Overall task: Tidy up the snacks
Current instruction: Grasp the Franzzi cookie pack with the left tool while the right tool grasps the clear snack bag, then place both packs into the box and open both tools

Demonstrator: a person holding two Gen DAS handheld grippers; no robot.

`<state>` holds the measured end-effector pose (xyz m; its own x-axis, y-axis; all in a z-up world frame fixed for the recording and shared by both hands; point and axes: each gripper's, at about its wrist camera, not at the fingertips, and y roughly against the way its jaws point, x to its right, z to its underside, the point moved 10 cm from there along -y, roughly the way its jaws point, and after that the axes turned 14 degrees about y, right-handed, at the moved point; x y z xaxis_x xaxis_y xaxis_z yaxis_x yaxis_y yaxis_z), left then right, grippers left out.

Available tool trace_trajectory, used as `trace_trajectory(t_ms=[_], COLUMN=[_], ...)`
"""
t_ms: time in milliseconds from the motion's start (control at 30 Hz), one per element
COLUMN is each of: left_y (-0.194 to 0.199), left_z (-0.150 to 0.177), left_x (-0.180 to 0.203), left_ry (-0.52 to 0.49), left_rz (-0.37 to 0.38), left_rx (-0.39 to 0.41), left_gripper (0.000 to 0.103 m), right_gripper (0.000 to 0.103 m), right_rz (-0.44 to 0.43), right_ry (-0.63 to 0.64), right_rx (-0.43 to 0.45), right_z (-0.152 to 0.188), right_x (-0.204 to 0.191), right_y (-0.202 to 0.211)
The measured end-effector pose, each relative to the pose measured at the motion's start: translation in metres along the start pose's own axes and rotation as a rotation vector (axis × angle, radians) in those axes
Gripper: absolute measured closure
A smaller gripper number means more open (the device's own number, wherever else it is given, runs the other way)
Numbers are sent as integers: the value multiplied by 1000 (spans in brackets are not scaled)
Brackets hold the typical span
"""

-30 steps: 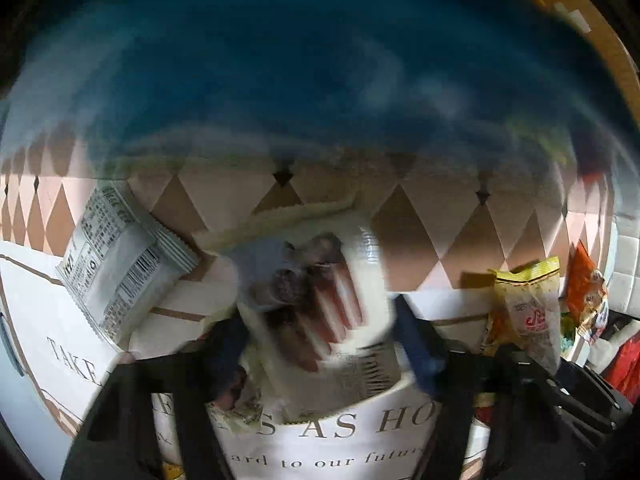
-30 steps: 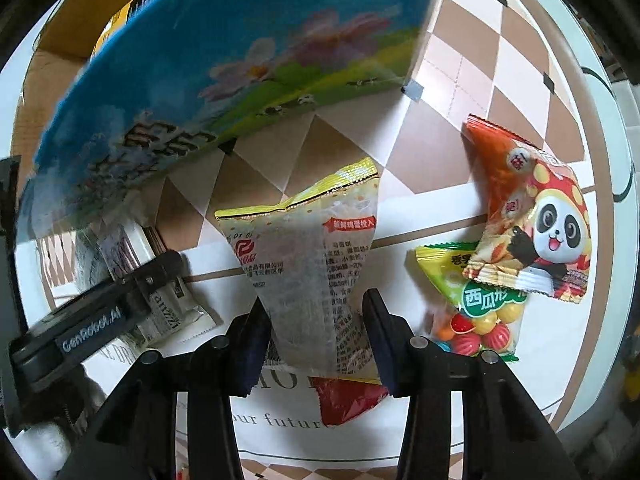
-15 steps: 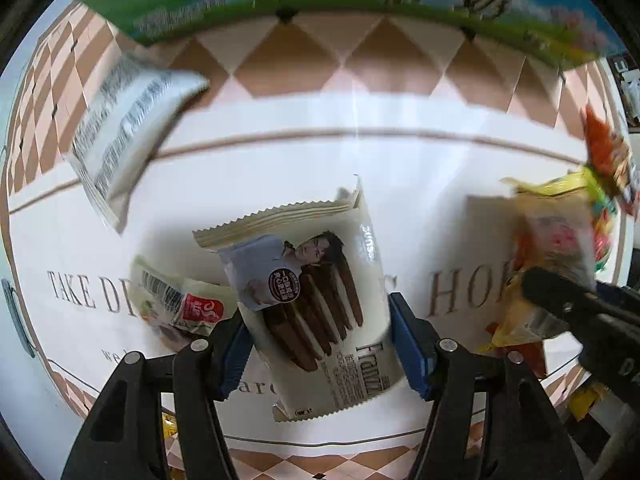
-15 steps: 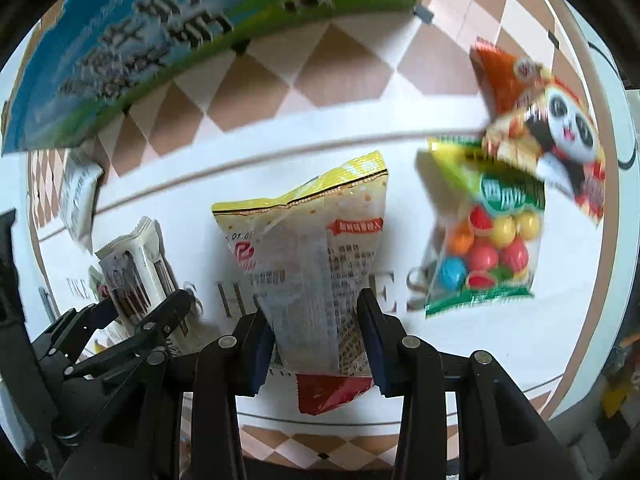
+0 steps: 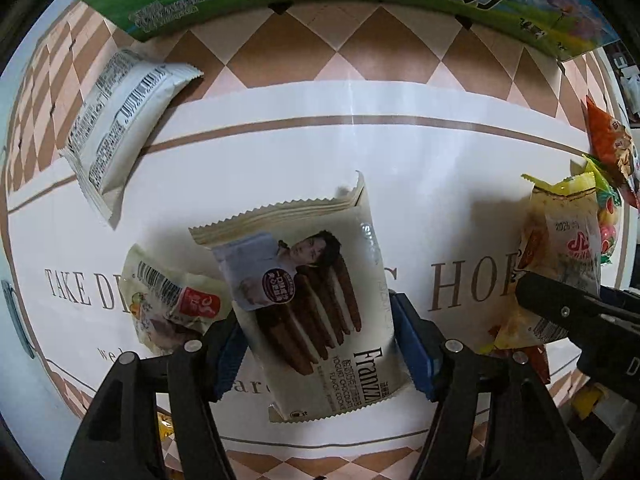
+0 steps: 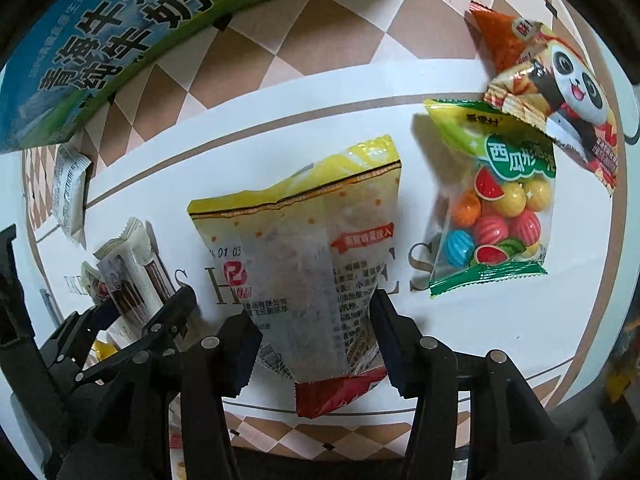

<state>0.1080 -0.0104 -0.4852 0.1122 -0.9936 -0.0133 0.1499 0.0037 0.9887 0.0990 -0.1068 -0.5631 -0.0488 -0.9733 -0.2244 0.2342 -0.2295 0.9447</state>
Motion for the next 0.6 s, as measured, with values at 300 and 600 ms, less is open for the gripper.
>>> trace_trajectory(t_ms=[300, 600], left_y=[-6, 2], left_z=[-2, 10], left_x=[-20, -18], left_ry=[114, 88], left_rz=[148, 80], left_rx=[-99, -7], left_gripper=[33, 46], right_gripper=[47, 69], right_rz=[-27, 8], right_ry=[-19, 6], right_rx=[13, 105], right_z=[-5, -16], right_x=[1, 12], right_y=[5, 28])
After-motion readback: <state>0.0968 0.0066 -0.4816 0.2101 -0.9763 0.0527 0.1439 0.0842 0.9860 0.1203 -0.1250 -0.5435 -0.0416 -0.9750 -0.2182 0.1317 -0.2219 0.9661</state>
